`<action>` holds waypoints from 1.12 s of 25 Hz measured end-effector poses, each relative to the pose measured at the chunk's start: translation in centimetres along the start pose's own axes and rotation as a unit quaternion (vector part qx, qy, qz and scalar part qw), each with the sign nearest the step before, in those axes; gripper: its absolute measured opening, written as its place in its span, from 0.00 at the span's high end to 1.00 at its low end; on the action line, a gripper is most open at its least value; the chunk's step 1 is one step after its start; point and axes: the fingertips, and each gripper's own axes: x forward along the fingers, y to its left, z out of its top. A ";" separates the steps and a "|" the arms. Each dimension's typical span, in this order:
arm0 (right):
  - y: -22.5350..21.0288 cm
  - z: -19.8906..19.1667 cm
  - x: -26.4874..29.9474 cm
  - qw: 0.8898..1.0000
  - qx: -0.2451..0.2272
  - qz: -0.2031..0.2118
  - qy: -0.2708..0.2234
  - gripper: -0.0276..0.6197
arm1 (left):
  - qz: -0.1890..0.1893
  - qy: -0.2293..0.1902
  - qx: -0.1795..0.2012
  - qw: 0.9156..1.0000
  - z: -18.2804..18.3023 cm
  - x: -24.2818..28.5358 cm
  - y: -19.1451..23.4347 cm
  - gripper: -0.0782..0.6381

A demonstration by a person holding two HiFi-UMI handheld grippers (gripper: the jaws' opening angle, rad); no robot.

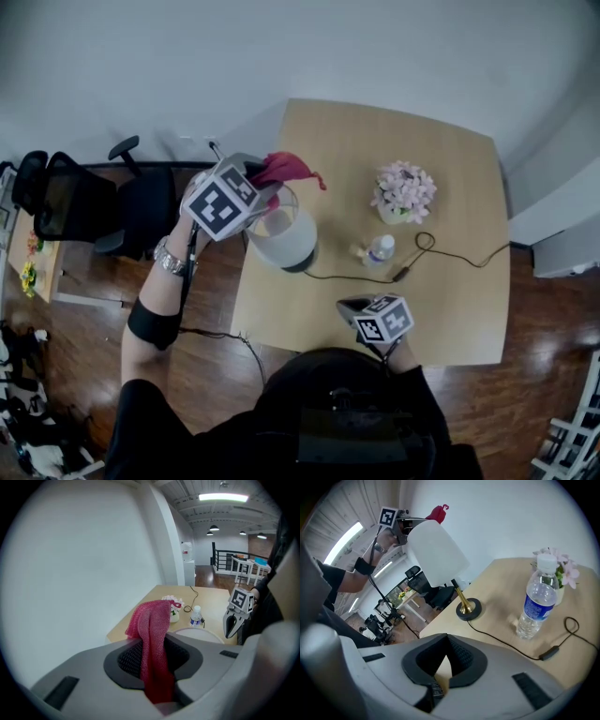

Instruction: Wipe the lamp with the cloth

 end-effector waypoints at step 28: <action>2.1 0.0 0.3 0.999 -0.038 0.023 0.004 0.95 | 0.023 -0.016 0.010 1.000 -0.1 -7.3 -4.3 0.74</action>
